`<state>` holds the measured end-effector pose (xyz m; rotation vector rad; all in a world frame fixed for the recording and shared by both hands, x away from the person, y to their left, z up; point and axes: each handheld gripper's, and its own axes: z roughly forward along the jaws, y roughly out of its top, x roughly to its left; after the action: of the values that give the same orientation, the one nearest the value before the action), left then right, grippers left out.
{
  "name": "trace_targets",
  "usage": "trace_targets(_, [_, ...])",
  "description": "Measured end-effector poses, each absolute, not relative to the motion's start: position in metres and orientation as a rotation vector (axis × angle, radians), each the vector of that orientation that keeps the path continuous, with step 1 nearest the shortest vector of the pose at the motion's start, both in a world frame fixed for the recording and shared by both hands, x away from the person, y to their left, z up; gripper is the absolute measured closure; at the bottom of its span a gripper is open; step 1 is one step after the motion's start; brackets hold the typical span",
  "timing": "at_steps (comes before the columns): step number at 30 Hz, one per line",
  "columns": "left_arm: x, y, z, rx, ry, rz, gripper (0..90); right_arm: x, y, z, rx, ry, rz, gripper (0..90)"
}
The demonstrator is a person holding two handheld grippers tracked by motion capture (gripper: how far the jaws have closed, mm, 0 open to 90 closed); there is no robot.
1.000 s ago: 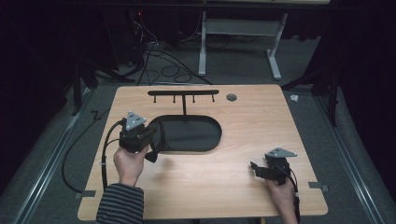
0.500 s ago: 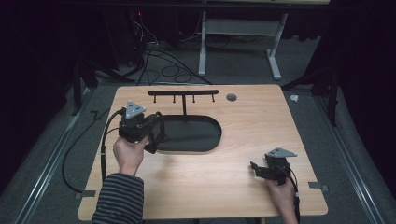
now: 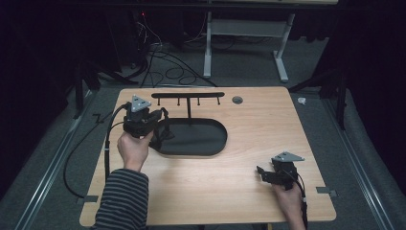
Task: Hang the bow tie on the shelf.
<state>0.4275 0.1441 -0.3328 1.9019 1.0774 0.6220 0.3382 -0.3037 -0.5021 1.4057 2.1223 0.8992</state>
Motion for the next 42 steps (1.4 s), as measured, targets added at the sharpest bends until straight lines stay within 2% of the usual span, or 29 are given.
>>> trace_targets(42, [0.471,0.148,-0.328,1.872,1.174,0.654,85.7,0.338,-0.304,-0.502,1.408,2.122,0.901,28.7])
